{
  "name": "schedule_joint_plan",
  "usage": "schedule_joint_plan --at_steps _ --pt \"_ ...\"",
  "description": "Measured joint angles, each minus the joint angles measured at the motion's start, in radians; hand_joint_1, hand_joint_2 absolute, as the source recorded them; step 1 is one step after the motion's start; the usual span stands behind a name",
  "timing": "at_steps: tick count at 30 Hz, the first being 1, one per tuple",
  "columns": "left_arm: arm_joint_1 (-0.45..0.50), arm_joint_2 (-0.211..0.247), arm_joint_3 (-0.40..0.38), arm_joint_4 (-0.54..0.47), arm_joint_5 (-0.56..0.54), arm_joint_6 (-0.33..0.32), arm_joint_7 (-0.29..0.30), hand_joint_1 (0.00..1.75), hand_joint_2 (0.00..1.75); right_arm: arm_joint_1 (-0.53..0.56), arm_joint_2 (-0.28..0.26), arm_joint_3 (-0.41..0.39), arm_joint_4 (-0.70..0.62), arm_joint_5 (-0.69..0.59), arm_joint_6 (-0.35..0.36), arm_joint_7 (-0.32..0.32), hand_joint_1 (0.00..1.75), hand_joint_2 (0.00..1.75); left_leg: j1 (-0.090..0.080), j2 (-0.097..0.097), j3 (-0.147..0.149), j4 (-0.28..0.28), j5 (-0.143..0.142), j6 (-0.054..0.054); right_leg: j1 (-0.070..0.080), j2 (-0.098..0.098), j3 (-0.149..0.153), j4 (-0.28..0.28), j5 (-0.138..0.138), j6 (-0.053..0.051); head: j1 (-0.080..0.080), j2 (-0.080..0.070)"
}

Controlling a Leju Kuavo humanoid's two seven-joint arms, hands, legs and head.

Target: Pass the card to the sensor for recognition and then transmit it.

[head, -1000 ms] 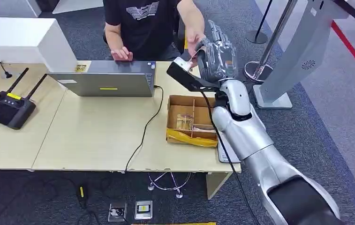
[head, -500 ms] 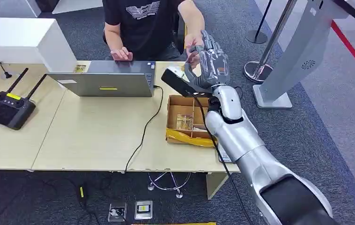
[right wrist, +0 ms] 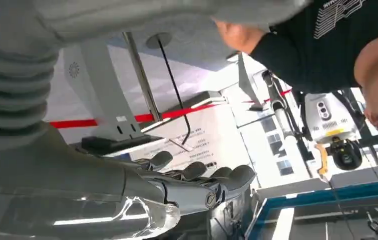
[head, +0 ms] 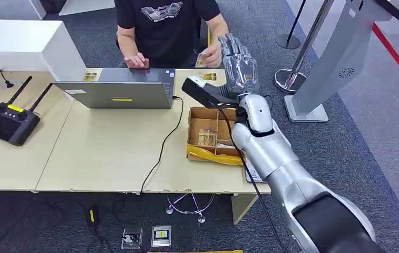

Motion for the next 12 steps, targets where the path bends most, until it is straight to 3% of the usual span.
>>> schedule_joint_plan --at_steps 7,12 --pt "0.004 0.0 -0.001 0.0 0.009 0.002 0.005 0.0 0.0 -0.058 -0.067 -0.023 0.014 -0.171 -0.003 -0.092 0.0 0.0 0.0 0.0 0.0 0.0 0.0 0.0 0.0 0.0 0.0 0.0 0.0 0.0 0.0 0.0" --pt "0.007 0.0 -0.001 0.0 0.019 0.002 0.008 0.0 0.0 -0.117 -0.181 -0.085 0.05 -0.287 -0.005 -0.111 0.0 0.0 -0.001 -0.001 -0.001 0.002 0.0 0.0 -0.001 -0.001 -0.001 -0.001 0.001 0.001 0.0 0.0"
